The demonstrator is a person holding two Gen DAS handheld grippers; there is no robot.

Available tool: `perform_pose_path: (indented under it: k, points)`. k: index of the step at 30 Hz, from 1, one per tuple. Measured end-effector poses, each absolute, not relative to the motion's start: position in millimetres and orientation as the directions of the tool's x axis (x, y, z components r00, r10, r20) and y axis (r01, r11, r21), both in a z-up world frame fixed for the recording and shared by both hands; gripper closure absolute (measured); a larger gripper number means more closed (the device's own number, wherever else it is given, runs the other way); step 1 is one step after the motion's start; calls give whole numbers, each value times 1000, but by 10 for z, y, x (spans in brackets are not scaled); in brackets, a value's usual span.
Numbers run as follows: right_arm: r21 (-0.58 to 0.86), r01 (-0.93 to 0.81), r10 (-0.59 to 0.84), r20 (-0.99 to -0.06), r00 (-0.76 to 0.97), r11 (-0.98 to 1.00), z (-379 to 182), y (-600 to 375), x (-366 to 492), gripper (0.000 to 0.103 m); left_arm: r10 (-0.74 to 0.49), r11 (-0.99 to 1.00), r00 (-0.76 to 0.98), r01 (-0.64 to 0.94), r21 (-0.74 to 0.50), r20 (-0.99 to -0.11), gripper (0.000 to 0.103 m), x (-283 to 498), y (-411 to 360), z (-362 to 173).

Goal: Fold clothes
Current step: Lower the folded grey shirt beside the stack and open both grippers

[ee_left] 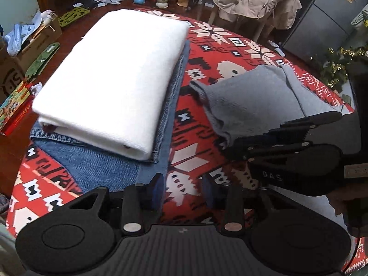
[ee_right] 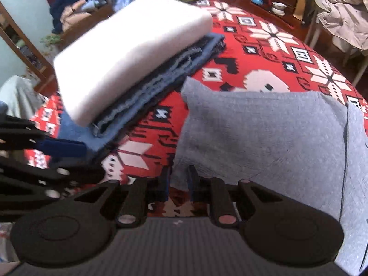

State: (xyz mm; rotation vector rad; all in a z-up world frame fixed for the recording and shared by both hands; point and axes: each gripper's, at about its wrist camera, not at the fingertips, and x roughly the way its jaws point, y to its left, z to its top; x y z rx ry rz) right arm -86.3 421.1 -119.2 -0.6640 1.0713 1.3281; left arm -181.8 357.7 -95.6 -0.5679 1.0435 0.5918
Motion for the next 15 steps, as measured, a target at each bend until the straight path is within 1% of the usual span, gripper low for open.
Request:
perform_pose_path:
  k: [1, 3, 4, 8, 10, 12, 15]
  points:
    - [167, -972, 437, -896, -79, 166, -1192, 4212, -884, 86, 182, 709, 377, -690, -145, -908, 66, -1825, 3587, -950]
    - [135, -981, 433, -899, -63, 137, -1182, 4207, -927, 95, 185, 708, 381, -691, -146, -906, 67, -1827, 3605, -929]
    - [127, -985, 429, -901, -64, 119, -1172, 4200, -942, 98, 185, 708, 384, -691, -148, -905, 69, -1824, 3615, -916]
    - [147, -985, 430, -898, -96, 87, -1085, 4088, -962, 98, 187, 723, 414, -672, -160, -891, 70, -1775, 3650, -847]
    - [150, -986, 433, -895, -105, 71, -1078, 4038, -1002, 98, 185, 737, 431, -655, -165, -883, 77, -1719, 3677, -819]
    - [156, -985, 429, -896, -112, 69, -1094, 4021, -1026, 98, 181, 751, 449, -637, -172, -875, 80, -1636, 3713, -792]
    - [164, -984, 427, -897, -119, 71, -1108, 3989, -1044, 98, 165, 779, 474, -601, -180, -865, 80, -1458, 3782, -805]
